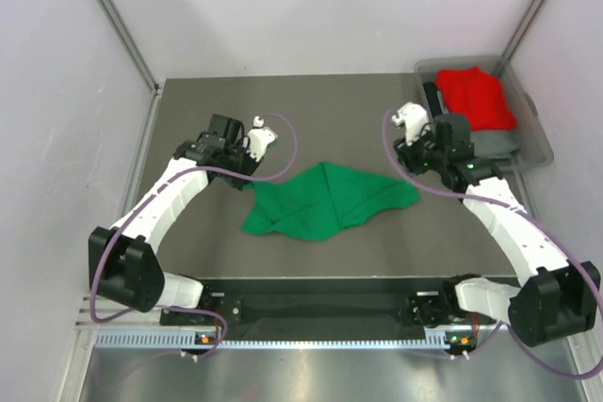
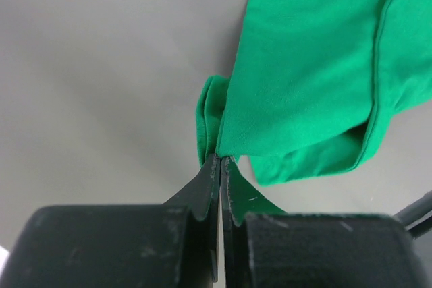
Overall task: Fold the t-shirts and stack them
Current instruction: Flatten the tshirt out
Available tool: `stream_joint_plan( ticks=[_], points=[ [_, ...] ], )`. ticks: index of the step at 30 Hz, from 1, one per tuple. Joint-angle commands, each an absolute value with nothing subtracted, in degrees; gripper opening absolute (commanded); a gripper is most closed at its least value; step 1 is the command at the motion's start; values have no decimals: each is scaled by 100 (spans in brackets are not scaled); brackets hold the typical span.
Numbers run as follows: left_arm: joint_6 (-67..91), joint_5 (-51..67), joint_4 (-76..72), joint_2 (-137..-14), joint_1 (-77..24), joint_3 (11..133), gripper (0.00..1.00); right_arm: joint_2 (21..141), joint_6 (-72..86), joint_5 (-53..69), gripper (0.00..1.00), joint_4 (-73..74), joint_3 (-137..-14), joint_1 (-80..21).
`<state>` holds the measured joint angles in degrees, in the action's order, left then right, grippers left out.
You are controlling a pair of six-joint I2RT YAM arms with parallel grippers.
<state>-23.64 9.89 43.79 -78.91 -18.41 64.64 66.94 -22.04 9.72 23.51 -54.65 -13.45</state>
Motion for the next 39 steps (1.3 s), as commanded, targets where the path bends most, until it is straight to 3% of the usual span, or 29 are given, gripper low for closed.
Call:
stream_joint_plan(
  ticks=[1, 6, 15, 29, 35, 38, 39],
  points=[
    [-2136, 1239, 3955, -7673, -1811, 6408, 0, 6687, -2909, 1625, 48, 2364, -5485, -1889],
    [-2162, 1204, 3815, -7331, -1811, 5995, 0, 7206, -3216, 1951, 57, 2645, -5405, -2416],
    [-2135, 1344, 3612, -7014, -1617, 5590, 0, 7681, -3428, 1310, 61, 2189, -4843, -3427],
    [-2083, 1450, 3569, -6952, -1468, 5520, 0, 8622, -3533, 932, 67, 2180, -5089, -4438],
    [-2066, 1476, 3525, -6864, -1415, 5449, 0, 8684, -3341, 152, 55, 1803, -5010, -4482],
    [-2065, 1494, 3524, -6838, -1371, 5432, 0, 8473, -3234, -498, 38, 1363, -4896, -4474],
    [-2065, 1503, 3516, -6829, -1345, 5432, 0, 8360, -3252, -614, 24, 1275, -4896, -4482]
  ],
)
